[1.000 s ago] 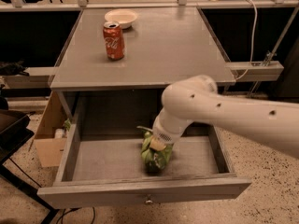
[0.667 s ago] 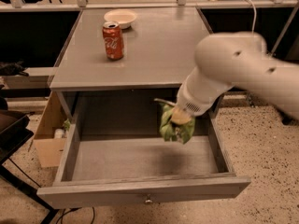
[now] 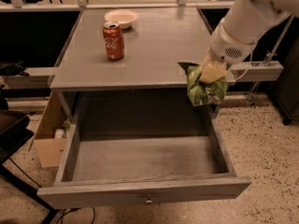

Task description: Pick green jalapeno chip bag from top drawer and place on counter

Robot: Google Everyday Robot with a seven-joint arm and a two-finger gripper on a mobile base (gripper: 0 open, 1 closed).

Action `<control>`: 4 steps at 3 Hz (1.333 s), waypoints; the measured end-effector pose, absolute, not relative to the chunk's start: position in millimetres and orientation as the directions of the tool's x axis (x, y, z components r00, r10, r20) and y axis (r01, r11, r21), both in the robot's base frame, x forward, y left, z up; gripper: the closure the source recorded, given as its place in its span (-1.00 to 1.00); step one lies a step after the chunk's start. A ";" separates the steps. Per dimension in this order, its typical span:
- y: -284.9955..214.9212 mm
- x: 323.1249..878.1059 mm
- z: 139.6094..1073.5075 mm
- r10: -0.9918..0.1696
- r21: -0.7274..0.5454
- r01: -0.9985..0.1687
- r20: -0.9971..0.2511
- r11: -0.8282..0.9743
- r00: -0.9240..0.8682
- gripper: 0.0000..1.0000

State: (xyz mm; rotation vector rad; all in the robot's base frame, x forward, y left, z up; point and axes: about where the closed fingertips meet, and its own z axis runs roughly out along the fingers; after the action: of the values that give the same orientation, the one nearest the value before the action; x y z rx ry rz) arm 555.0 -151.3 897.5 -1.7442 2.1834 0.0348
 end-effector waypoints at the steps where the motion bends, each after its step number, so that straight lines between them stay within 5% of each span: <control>1: -143.2 612.4 957.7 -0.916 -0.285 -0.926 -0.380 0.247 -0.128 1.00; 2: -122.1 670.4 1020.4 -0.855 -0.419 -0.851 -0.515 0.316 -0.064 1.00; 4: -115.4 765.5 1000.4 -0.755 -0.453 -0.735 -0.644 0.505 -0.122 1.00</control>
Offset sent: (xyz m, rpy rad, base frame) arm 0.1873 0.0432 0.2412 0.3864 -0.6186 -0.0498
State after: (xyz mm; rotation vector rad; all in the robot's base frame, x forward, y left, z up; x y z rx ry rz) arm 765.5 -115.4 1000.4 -1.2366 1.8622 -0.0289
